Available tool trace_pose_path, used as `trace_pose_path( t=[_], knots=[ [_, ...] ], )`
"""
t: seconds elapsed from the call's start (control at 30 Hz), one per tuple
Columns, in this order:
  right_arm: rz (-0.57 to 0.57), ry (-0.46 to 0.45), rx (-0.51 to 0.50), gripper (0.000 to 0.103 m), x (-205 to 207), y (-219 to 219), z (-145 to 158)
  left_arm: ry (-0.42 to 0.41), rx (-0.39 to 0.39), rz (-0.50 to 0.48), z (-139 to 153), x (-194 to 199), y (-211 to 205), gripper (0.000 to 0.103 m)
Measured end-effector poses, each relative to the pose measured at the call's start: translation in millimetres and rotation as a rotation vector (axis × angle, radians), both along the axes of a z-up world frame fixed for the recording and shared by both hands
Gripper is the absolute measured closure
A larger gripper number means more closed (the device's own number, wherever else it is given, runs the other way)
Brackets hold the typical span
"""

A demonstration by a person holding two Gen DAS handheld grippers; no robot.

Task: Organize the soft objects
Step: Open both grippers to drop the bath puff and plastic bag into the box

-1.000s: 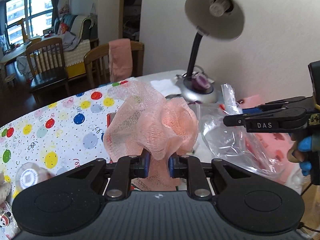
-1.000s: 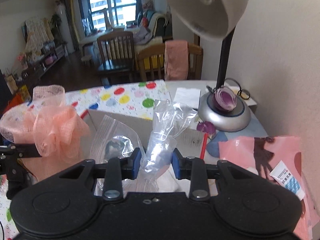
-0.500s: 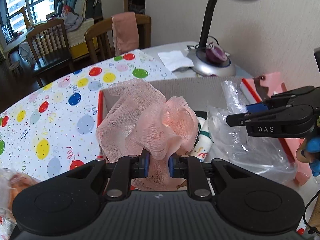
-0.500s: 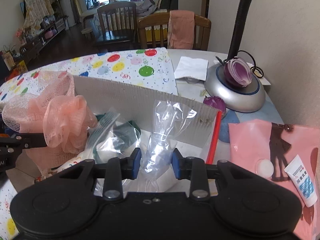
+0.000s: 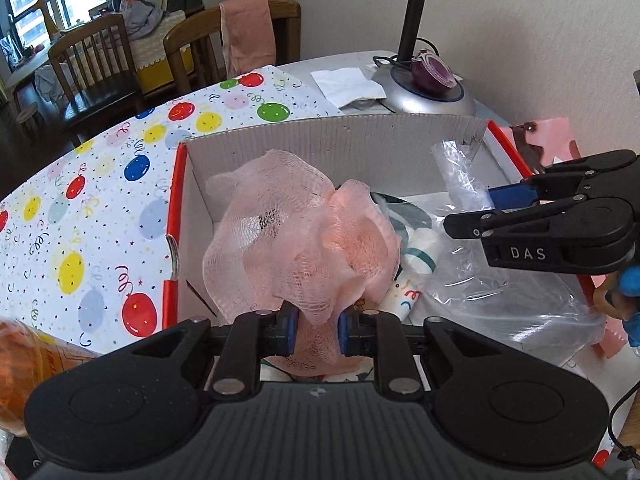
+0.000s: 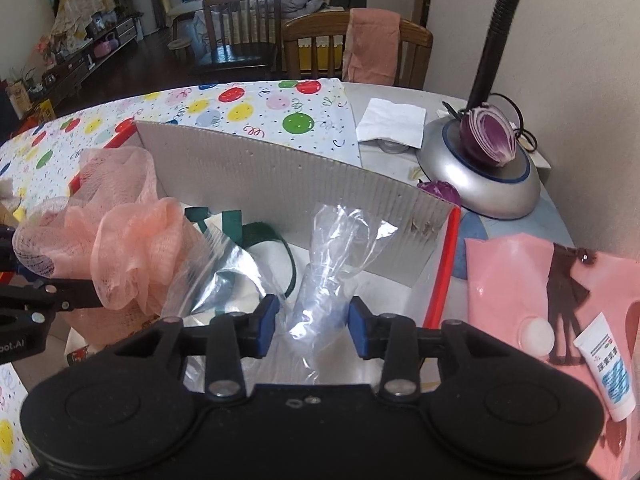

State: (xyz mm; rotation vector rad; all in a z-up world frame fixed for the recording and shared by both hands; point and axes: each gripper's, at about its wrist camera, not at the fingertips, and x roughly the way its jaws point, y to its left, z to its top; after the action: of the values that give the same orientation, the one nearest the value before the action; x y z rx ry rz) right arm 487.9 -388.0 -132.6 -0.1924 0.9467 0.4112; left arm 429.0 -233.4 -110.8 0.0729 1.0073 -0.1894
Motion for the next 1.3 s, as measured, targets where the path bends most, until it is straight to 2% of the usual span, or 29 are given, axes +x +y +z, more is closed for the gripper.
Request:
trace_pose_path(
  t=[0.27, 0.3, 0.33, 0.37, 0.5, 0.73, 0.93, 1.1, 1.3],
  knots=[
    [0.041, -0.022, 0.0, 0.047, -11.3, 1.1, 6.4, -0.005, -0.02, 0.009, 1.4, -6.3, 2.1, 0.07],
    [0.045, -0.025, 0.003, 0.045, -12.7, 0.9, 8.0, -0.008, -0.022, 0.008, 1.8, -7.4, 2.7, 0.053],
    [0.047, -0.028, 0.005, 0.044, -13.9, 0.4, 9.4, -0.015, -0.026, 0.007, 2.8, -8.9, 3.3, 0.032],
    [0.046, -0.033, 0.007, 0.043, -15.4, -0.5, 11.3, -0.028, -0.032, 0.007, 4.2, -10.6, 4.3, 0.028],
    [0.049, -0.045, 0.03, 0.039, -20.0, -4.4, 18.1, -0.046, -0.053, 0.006, 9.3, -15.5, 6.4, 0.027],
    [0.051, -0.109, 0.08, 0.019, -29.8, -8.8, 37.6, -0.082, -0.095, 0.018, 21.0, -29.3, 16.0, 0.027],
    [0.027, -0.171, 0.133, 0.014, -33.6, -15.2, 60.4, -0.122, -0.127, 0.015, 36.3, -46.4, 25.1, 0.027],
    [0.013, -0.173, 0.195, 0.012, -40.6, -18.6, 78.9, -0.173, -0.15, 0.011, 53.1, -67.3, 38.3, 0.027],
    [0.058, -0.217, 0.224, 0.009, -69.1, -6.2, 103.2, -0.235, -0.166, 0.011, 74.3, -96.2, 56.8, 0.027]
  ],
)
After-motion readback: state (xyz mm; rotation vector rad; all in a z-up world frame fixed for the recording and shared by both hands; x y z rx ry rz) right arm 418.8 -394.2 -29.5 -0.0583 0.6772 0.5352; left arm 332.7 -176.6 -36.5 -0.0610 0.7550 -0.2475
